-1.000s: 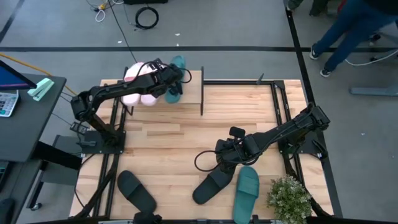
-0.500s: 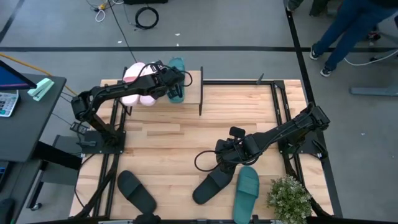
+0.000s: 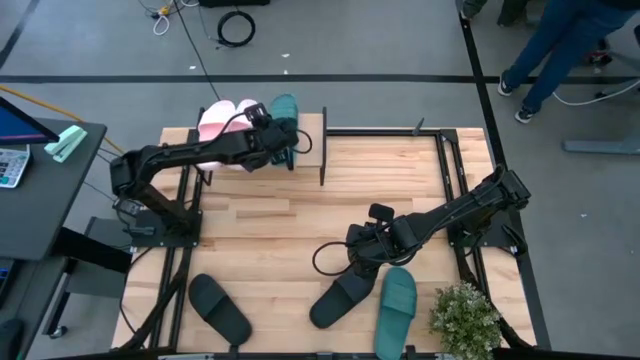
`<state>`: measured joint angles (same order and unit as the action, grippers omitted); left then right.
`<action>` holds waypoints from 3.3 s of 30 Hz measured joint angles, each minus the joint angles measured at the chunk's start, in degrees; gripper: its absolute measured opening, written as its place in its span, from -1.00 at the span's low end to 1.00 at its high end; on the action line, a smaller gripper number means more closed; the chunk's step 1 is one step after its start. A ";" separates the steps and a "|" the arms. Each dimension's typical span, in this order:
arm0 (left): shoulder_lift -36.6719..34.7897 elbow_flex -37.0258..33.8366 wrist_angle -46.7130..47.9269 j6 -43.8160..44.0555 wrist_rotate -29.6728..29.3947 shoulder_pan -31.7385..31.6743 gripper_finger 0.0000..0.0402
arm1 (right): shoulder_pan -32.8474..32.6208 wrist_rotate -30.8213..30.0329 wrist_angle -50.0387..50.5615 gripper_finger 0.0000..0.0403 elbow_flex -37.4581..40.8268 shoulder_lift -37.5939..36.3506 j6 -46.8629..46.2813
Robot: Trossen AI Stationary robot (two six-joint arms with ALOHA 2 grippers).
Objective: Pick and place slides into the shelf
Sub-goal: Put the top green slide on the shelf
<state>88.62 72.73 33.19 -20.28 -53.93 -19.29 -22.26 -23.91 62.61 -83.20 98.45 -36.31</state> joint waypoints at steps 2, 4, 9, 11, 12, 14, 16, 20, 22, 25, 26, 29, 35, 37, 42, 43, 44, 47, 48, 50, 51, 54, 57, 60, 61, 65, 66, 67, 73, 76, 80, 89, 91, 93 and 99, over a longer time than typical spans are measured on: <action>-0.92 0.00 0.18 -0.04 -0.66 0.84 -0.08 | 0.00 -0.47 -0.08 -0.51 0.00 0.00 0.40; -2.11 0.00 0.33 -0.02 -1.48 1.52 -0.07 | 0.00 -2.58 -0.18 -0.51 0.00 -0.01 1.63; -5.81 0.00 0.13 0.05 -4.43 3.99 -0.09 | 1.14 -9.36 -1.22 -0.56 0.00 -0.02 3.05; -7.88 0.00 0.11 0.01 -6.99 5.33 -0.14 | 2.29 -10.06 -2.42 -0.66 0.00 0.00 5.91; -9.00 0.00 0.05 0.00 -8.69 6.04 -0.19 | 2.95 -10.66 -3.46 -0.73 0.02 -0.02 7.87; -11.74 0.00 0.19 -0.04 -10.90 7.52 -0.32 | 4.43 -12.64 -6.74 -0.91 0.00 0.00 11.86; -14.71 0.00 -0.15 0.11 -11.37 9.25 -0.51 | 6.22 -13.96 -10.75 -0.95 -0.02 -0.04 17.31; -20.18 0.02 -0.09 0.43 -11.22 13.49 -0.93 | 11.03 -16.26 -18.46 -0.98 -1.09 -0.31 26.60; -22.54 0.02 -0.31 1.63 -11.22 15.67 -0.94 | 14.01 -16.32 -20.75 -0.97 -2.55 -0.31 31.17; -25.63 0.02 -0.13 3.15 -11.24 18.90 -0.97 | 18.89 -13.80 -24.31 -0.98 -5.47 -0.31 37.43; -26.34 0.04 -0.12 3.19 -11.06 19.96 -0.98 | 20.61 -12.03 -25.27 -0.98 -6.68 -0.33 39.02; -28.07 0.04 0.03 4.45 -10.74 22.84 -0.96 | 26.40 -2.79 -27.54 -0.99 -11.35 -0.32 41.95; -29.18 0.04 0.09 4.14 -10.76 27.45 -0.97 | 40.24 15.72 -31.52 -0.99 -16.60 0.28 38.88; -29.38 0.04 0.20 4.01 -10.67 28.38 -0.95 | 43.94 17.59 -31.48 -0.99 -16.72 1.42 36.10; -29.44 0.04 0.18 1.62 -10.71 28.94 -0.97 | 48.26 28.43 -35.61 -1.00 -16.65 7.11 35.37; -29.44 0.04 0.18 1.18 -10.75 28.94 -0.98 | 48.39 29.25 -37.22 -1.00 -16.65 8.47 35.79; -29.49 0.04 0.09 1.14 -10.76 28.94 -0.98 | 48.37 29.97 -38.71 -1.00 -16.65 9.84 36.37; -29.61 0.04 0.11 0.99 -10.76 28.94 -0.95 | 48.49 30.12 -42.02 -1.00 -16.63 12.88 37.64; -29.61 0.04 0.12 0.97 -10.76 28.94 -0.94 | 48.53 29.52 -42.77 -1.00 -16.63 13.37 38.18; -29.61 0.04 0.15 0.14 -10.76 28.94 -0.94 | 48.85 27.57 -43.39 -1.00 -16.63 13.75 38.29; -29.61 0.04 0.13 -0.68 -10.76 28.94 -0.95 | 48.91 26.92 -43.76 -1.00 -16.64 13.96 37.75; -29.61 0.04 0.15 -2.46 -10.76 28.93 -0.98 | 49.29 26.78 -43.07 -1.00 -16.65 15.12 37.15; -29.61 0.04 0.14 -2.44 -10.76 28.92 -0.96 | 49.31 26.70 -42.20 -1.00 -16.63 16.54 37.40; -29.61 0.04 0.13 -1.40 -10.76 28.91 -0.92 | 49.21 25.86 -42.81 -1.00 -16.63 16.96 37.38; -29.61 0.04 0.15 -1.39 -10.76 28.91 -0.93 | 49.21 25.69 -42.71 -1.00 -16.63 17.01 37.37; -29.61 0.04 0.13 -1.41 -10.76 28.91 -0.98 | 49.27 24.05 -42.86 -1.00 -16.63 18.27 36.52; -29.61 0.04 0.09 -1.41 -10.76 28.91 -0.98 | 49.29 23.57 -43.24 -1.00 -16.63 18.67 36.50; -29.61 0.04 0.07 -1.39 -10.76 28.91 -0.97 | 49.29 23.23 -43.14 -1.00 -16.63 19.06 36.51; -29.61 0.04 0.11 -1.38 -10.76 28.89 -0.92 | 49.22 22.50 -44.89 -1.00 -16.63 20.98 36.32; -29.61 0.04 0.11 -1.41 -10.76 28.89 -0.96 | 49.27 22.46 -47.44 -1.00 -16.63 21.05 36.20; -29.61 0.04 0.11 -1.44 -10.76 28.89 -0.96 | 49.42 23.02 -49.88 -1.00 -16.63 21.08 35.13; -29.61 0.04 0.29 -1.39 -10.76 28.89 -0.97 | 49.55 25.64 -52.65 -1.00 -16.79 24.41 33.78; -29.61 0.04 0.73 -1.41 -10.76 28.89 -0.98 | 49.51 25.61 -52.95 -1.00 -16.77 24.54 33.30; -29.61 0.04 1.27 -1.41 -10.76 28.91 -0.96 | 49.53 25.99 -53.98 -1.00 -16.70 24.44 33.15; -29.61 0.04 1.29 -1.43 -10.77 28.89 -0.95 | 49.30 30.49 -54.92 -1.00 -19.00 24.53 32.52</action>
<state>59.00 72.77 34.48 -21.71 -64.70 9.61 27.04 6.57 7.68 -102.20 122.99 -3.79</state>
